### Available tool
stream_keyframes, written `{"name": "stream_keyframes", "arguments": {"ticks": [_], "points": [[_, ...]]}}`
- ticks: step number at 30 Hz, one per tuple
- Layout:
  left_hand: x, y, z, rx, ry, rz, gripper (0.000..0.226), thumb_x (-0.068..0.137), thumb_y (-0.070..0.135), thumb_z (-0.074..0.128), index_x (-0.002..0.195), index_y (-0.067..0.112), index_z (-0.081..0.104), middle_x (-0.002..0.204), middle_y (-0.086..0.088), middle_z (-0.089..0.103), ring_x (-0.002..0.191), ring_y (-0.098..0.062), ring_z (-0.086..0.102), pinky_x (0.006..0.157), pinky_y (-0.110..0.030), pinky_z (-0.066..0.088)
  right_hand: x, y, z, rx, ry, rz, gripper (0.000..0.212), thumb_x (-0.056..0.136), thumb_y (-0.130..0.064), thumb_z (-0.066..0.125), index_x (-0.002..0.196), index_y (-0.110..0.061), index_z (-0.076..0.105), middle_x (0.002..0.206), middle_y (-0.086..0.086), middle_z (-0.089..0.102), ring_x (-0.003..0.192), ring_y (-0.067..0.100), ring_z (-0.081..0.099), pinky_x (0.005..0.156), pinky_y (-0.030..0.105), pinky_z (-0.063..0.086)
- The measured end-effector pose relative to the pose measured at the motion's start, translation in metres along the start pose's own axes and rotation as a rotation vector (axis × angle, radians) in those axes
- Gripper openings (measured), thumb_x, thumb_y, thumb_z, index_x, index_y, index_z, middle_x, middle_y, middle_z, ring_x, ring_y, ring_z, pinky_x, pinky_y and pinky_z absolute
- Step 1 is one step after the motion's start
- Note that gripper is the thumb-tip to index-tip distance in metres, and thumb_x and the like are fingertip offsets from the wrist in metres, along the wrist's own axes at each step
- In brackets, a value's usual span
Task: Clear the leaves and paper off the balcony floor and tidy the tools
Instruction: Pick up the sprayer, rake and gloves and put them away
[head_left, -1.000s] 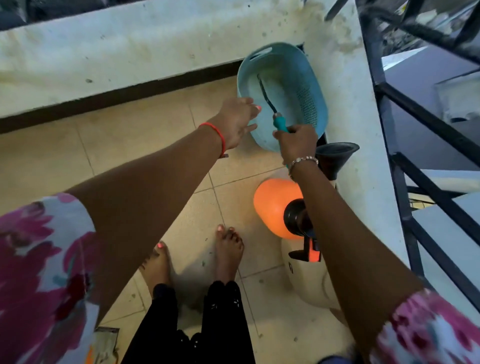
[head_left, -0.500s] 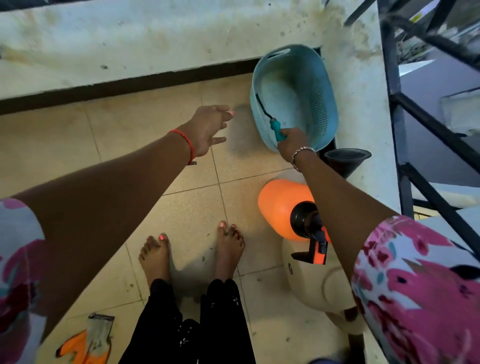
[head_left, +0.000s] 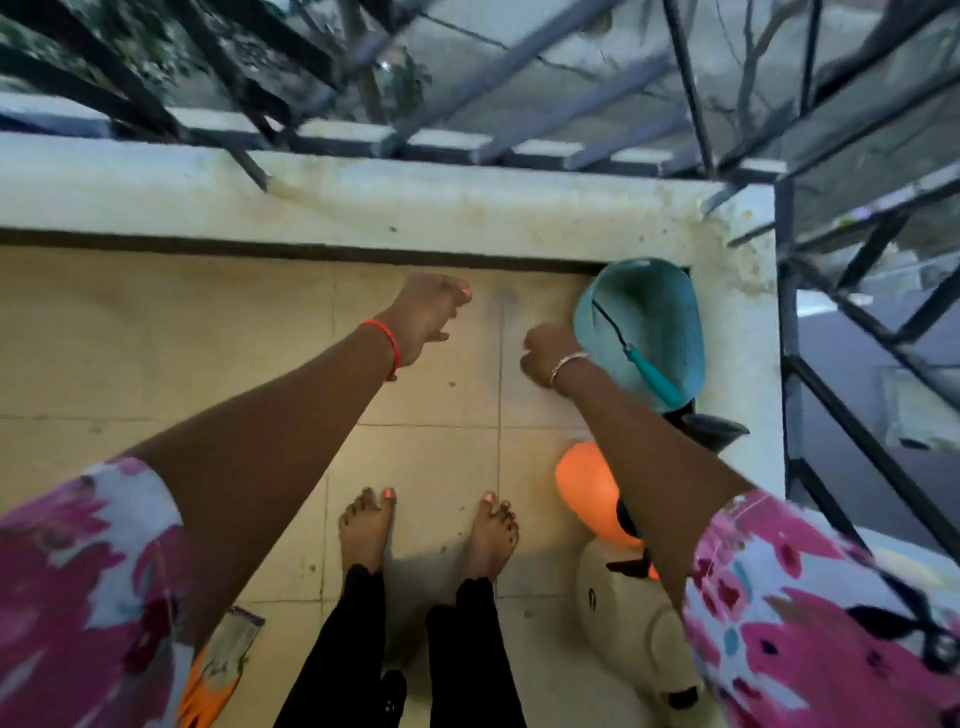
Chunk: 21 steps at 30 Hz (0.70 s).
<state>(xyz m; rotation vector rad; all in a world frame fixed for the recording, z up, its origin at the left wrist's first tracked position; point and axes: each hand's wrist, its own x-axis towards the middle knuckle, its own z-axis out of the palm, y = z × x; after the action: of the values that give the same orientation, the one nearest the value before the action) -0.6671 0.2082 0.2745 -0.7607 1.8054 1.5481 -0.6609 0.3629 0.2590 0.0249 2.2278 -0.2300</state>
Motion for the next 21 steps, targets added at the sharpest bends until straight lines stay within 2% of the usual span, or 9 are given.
{"name": "stream_keyframes", "arguments": {"ticks": [4, 8, 10, 13, 15, 21], "points": [[-0.061, 0.012, -0.069, 0.161, 0.134, 0.129, 0.02, 0.093, 0.007, 0.054, 0.107, -0.001, 0.065, 0.102, -0.015, 0.06, 0.093, -0.021, 0.051, 0.066, -0.027, 0.041, -0.058, -0.105, -0.032, -0.167, -0.024, -0.271, 0.039, 0.091, -0.005, 0.046, 0.13, -0.001, 0.047, 0.135, 0.021, 0.046, 0.126, 0.033, 0.046, 0.101, 0.034, 0.04], [-0.133, 0.029, -0.151, 0.301, 0.237, 0.199, 0.021, 0.092, 0.006, 0.055, 0.107, -0.003, 0.066, 0.113, -0.02, 0.065, 0.108, -0.032, 0.058, 0.083, -0.028, 0.041, -0.126, -0.205, -0.071, -0.324, 0.038, -0.49, 0.032, 0.092, -0.005, 0.042, 0.122, -0.003, 0.052, 0.128, 0.019, 0.052, 0.117, 0.032, 0.051, 0.094, 0.036, 0.044], [-0.174, 0.035, -0.196, 0.318, 0.312, 0.216, 0.019, 0.091, 0.004, 0.055, 0.104, -0.003, 0.067, 0.109, -0.02, 0.066, 0.104, -0.03, 0.06, 0.08, -0.028, 0.041, -0.159, -0.255, -0.085, -0.404, 0.066, -0.585, 0.034, 0.092, -0.005, 0.041, 0.125, -0.005, 0.052, 0.126, 0.019, 0.053, 0.114, 0.033, 0.053, 0.092, 0.038, 0.046], [-0.224, 0.03, -0.254, 0.283, 0.431, 0.224, 0.021, 0.088, -0.001, 0.054, 0.104, -0.003, 0.066, 0.108, -0.019, 0.066, 0.098, -0.024, 0.059, 0.072, -0.019, 0.036, -0.193, -0.318, -0.088, -0.491, 0.065, -0.721, 0.038, 0.093, -0.006, 0.038, 0.129, -0.008, 0.048, 0.128, 0.018, 0.05, 0.115, 0.032, 0.052, 0.093, 0.037, 0.045], [-0.251, 0.014, -0.289, 0.228, 0.535, 0.205, 0.022, 0.087, -0.002, 0.053, 0.105, -0.003, 0.066, 0.109, -0.017, 0.066, 0.098, -0.02, 0.058, 0.074, -0.019, 0.036, -0.208, -0.356, -0.079, -0.556, 0.055, -0.796, 0.037, 0.095, -0.007, 0.037, 0.13, -0.007, 0.048, 0.132, 0.017, 0.049, 0.119, 0.031, 0.05, 0.096, 0.035, 0.042], [-0.308, -0.074, -0.359, 0.001, 0.816, 0.11, 0.026, 0.089, -0.002, 0.05, 0.111, -0.003, 0.064, 0.115, -0.018, 0.064, 0.109, -0.028, 0.057, 0.079, -0.016, 0.036, -0.225, -0.445, 0.007, -0.761, -0.057, -0.968, 0.036, 0.096, -0.011, 0.039, 0.13, -0.005, 0.047, 0.135, 0.018, 0.046, 0.123, 0.031, 0.046, 0.101, 0.035, 0.039]]}}
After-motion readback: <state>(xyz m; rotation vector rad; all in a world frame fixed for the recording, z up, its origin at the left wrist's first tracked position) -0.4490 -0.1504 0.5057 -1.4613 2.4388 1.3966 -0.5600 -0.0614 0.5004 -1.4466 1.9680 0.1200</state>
